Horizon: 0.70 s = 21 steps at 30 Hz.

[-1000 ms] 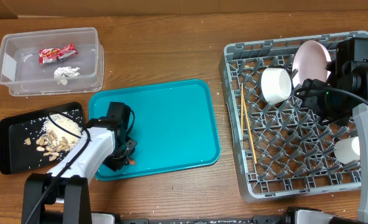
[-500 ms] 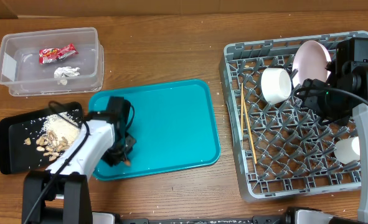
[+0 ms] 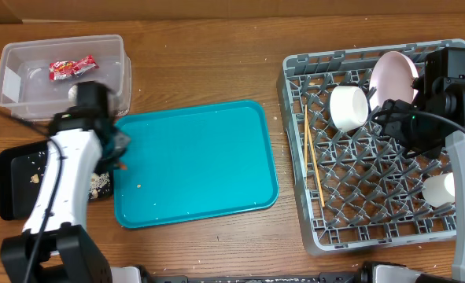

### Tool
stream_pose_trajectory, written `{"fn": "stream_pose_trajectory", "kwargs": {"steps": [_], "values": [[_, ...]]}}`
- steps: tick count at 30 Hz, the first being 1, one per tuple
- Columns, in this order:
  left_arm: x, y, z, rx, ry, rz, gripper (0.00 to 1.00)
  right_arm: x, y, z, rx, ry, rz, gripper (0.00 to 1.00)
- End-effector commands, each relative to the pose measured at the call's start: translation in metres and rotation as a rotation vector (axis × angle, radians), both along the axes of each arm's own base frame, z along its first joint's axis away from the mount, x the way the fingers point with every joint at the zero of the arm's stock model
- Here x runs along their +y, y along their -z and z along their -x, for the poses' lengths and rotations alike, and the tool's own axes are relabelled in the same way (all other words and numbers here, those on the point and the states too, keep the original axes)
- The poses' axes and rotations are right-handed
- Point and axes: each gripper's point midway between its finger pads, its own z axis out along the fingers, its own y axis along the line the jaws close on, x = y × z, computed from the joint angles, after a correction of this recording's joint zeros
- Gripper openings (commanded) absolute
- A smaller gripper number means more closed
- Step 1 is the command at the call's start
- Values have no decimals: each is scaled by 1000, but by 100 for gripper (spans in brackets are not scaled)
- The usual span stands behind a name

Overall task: Sort waste into correct bins and load items into the dishwasher
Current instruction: 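Carry the carrot with the left gripper over the black tray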

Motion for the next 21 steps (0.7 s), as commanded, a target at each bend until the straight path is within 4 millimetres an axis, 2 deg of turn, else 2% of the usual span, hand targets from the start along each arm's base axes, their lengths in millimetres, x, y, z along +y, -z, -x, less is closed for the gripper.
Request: {"fn": "stream_pose_trajectory", "kwargs": {"steps": [1, 6, 9, 15, 21], "values": [[48, -8, 5, -11, -97, -86, 4, 0, 1, -1, 0, -6, -3, 77], [91, -2, 12, -26, -197, -106, 4, 1, 2, 1, 6, -6, -4, 77], [110, 12, 15, -6, -233, -106, 4, 1, 2, 1, 7, -6, -4, 77], [126, 44, 8, 37, -200, -103, 5, 1, 2, 1, 6, -6, -4, 77], [129, 64, 2, 56, -191, -96, 17, 1, 2, 1, 7, -5, -4, 77]]}}
